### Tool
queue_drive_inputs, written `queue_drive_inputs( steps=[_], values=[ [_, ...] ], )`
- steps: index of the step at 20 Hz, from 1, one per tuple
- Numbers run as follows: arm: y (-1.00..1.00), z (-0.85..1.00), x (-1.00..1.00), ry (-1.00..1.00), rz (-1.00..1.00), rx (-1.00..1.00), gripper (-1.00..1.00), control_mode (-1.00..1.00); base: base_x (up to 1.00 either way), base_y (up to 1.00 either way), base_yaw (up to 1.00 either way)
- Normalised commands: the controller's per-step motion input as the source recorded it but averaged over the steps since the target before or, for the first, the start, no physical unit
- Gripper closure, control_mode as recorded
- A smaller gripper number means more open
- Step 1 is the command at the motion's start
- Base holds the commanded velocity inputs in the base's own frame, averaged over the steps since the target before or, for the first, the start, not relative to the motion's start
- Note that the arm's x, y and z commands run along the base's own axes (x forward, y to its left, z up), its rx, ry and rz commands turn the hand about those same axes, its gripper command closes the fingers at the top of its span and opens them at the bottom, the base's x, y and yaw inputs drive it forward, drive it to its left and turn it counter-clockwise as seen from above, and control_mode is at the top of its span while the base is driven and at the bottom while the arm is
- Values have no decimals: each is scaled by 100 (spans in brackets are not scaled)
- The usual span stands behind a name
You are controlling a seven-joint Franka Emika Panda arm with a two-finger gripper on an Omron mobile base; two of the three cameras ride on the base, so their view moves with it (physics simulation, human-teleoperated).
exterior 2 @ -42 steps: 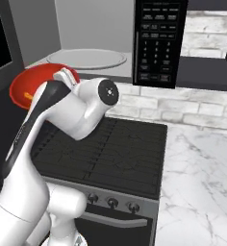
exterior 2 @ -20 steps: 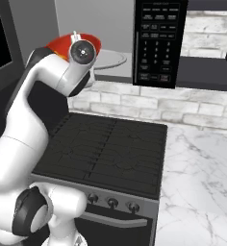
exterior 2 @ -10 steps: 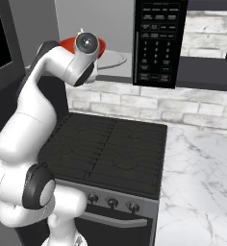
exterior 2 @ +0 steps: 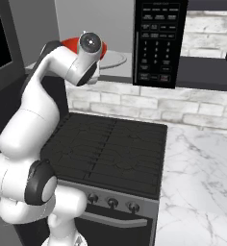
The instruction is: Remove the tangerine from the bowl and place it on the small plate. Then place the bowl with only the shrimp in the microwave, close the door, and press the start button to microwave the shrimp.
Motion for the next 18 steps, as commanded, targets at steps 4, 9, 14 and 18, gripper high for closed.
queue_drive_inputs(
  steps=[4,9,14,18],
  values=[
    [0,-6,41,0,0,0,100,-100,0,0,0],
    [3,-17,35,0,0,0,-100,-100,0,0,0],
    [5,-3,12,-1,0,0,-100,-100,0,0,0],
    [-14,17,-51,-14,0,2,-100,-100,0,0,0]
  ],
)
